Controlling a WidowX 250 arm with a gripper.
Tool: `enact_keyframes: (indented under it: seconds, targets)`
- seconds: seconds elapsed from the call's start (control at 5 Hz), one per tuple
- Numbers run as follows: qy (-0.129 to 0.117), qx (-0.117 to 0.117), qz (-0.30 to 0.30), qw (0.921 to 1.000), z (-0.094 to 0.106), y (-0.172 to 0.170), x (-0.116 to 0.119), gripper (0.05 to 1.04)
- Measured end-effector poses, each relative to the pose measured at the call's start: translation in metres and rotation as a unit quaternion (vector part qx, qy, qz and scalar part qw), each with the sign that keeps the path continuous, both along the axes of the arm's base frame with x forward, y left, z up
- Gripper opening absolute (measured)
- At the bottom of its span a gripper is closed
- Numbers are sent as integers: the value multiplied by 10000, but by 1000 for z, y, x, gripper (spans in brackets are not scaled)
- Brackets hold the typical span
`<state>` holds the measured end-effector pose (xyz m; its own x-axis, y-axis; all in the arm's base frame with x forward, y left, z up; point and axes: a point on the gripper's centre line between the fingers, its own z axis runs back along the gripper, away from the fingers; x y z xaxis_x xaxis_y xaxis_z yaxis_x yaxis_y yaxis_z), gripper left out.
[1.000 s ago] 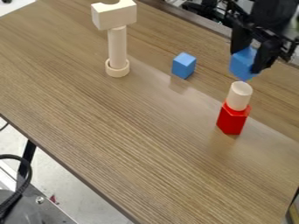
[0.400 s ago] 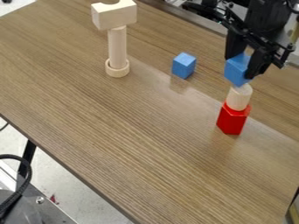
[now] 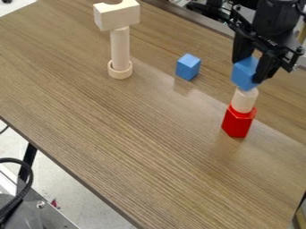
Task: Put the blue cube on the top of right tower.
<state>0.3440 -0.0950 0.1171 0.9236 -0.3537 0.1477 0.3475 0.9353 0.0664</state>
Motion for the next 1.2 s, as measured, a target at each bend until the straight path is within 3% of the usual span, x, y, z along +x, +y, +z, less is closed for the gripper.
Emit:
enact_keyframes:
  seconds: [0.8,1.2]
  targets:
    - [-88,-27,-54,9999,5,-5,3,556]
    - [13,63,-70,10000,-7,-2,0,556]
